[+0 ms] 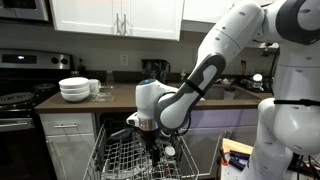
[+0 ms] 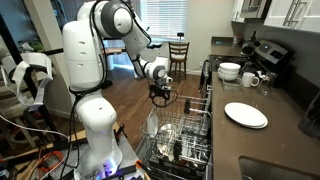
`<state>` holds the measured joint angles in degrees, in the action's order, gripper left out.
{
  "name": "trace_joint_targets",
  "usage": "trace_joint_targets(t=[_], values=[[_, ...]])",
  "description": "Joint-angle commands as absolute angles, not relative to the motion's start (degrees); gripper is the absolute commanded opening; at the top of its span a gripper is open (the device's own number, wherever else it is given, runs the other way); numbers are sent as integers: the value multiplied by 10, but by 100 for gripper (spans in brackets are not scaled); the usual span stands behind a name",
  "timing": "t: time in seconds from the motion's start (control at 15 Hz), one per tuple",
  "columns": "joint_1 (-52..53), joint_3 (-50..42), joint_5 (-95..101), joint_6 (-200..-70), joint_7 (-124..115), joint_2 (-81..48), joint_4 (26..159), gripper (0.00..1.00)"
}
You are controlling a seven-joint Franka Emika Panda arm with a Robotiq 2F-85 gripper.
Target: Take the two plates out of the dishwasher and stack them on the plate on the counter
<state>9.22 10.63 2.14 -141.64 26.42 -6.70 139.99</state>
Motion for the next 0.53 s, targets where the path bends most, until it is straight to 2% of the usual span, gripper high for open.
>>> trace_joint_targets(t=[0.0, 0.47], values=[[90, 113, 16, -1450, 249, -104, 1394, 100], [79, 120, 3, -1469, 243, -157, 1392, 100]])
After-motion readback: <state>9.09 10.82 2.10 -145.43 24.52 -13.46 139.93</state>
